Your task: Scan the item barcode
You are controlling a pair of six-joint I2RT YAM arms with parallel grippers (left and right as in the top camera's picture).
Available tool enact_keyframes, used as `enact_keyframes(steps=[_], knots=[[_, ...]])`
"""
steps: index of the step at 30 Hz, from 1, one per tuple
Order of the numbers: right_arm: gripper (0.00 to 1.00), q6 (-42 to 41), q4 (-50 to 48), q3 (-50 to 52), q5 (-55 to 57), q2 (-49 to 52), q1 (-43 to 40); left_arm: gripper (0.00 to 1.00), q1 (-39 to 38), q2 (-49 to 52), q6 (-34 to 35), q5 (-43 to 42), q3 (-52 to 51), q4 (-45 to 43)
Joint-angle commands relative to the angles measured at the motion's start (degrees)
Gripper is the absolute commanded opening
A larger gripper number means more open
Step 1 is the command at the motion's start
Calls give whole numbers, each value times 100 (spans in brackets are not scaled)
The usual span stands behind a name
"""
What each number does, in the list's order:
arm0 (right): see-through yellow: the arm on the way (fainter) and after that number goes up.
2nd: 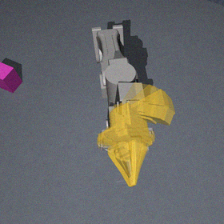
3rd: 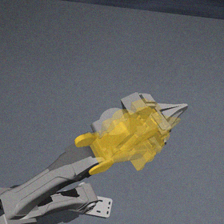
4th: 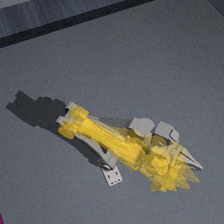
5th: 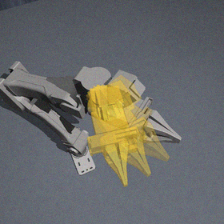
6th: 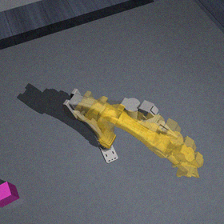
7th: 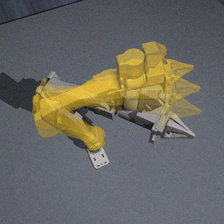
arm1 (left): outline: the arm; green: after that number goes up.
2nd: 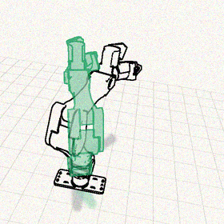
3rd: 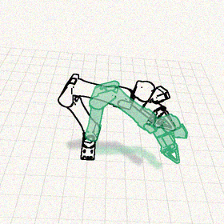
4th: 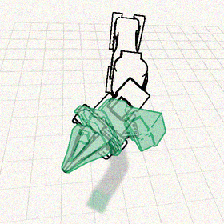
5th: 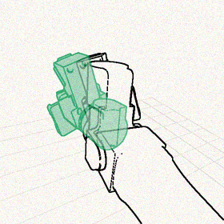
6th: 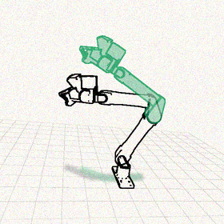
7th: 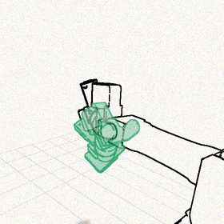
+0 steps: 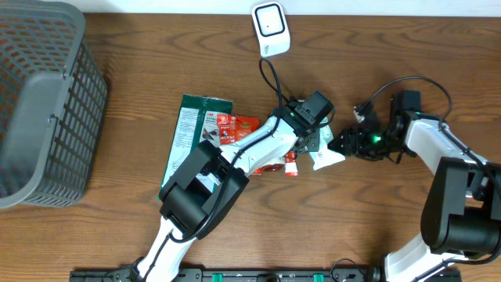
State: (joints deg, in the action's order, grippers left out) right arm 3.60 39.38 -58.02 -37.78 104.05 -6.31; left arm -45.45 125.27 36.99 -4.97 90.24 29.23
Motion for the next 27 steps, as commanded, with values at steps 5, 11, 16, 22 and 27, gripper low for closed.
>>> enact_keyframes(steps=[5, 11, 16, 22, 27], knots=[[60, -33, 210, 153, -431, 55, 254, 11, 7, 109, -374, 214, -87, -140], [61, -33, 127, 101, -968, 52, 96, 13, 31, 107, -485, 221, -87, -267], [64, -37, -472, 98, -468, 55, -223, 13, 44, 107, -485, 199, -87, -278], [67, -101, -890, 114, -407, 92, -339, 13, 192, 94, -662, -125, 127, -173], [67, -96, -1010, 114, -310, 181, -341, 14, 492, 2, -656, -837, 492, 267]])
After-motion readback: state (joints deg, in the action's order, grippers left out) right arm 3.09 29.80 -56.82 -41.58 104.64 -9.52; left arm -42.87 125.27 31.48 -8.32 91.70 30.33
